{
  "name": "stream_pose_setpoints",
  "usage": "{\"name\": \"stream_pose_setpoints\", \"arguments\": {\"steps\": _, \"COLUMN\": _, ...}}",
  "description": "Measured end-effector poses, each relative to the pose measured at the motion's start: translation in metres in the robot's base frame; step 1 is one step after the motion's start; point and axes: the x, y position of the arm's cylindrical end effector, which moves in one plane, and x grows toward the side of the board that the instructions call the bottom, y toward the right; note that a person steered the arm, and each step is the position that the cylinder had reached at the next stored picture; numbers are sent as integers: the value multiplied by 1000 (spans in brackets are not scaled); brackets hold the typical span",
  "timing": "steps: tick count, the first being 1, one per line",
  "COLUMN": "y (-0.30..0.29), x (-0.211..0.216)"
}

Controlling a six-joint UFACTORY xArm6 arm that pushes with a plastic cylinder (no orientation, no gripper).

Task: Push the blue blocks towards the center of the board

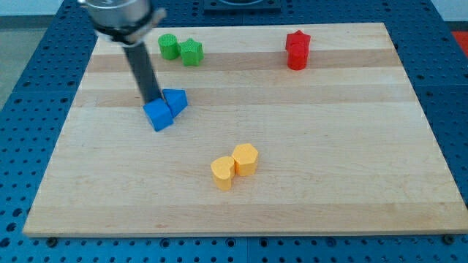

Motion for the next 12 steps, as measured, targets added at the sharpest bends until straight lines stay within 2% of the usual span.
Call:
{"name": "stream_pose_setpoints", "arguments": {"steps": 1, "y": 41, "x": -1}}
{"name": "stream_pose_setpoints", "arguments": {"steps": 2, "y": 48, "x": 18}}
{"name": "stream_pose_setpoints", "arguments": {"steps": 3, "y": 135, "x": 10}}
{"name": "stream_pose_setpoints", "arguments": {"steps": 4, "y": 149, "x": 52}}
{"name": "stream_pose_setpoints", "arguments": {"steps": 5, "y": 74, "x": 88}}
{"name": "stream_pose_setpoints", "arguments": {"steps": 6, "y": -14, "x": 92}}
{"name": "stream_pose_setpoints", "arguments": {"steps": 8, "y": 25, "x": 22}}
{"name": "stream_pose_setpoints", "arguments": {"steps": 10, "y": 1, "x": 41}}
{"name": "stream_pose_setpoints", "arguments": {"steps": 11, "y": -43, "x": 37}}
{"name": "stream_pose_setpoints", "arguments": {"steps": 12, "y": -30, "x": 9}}
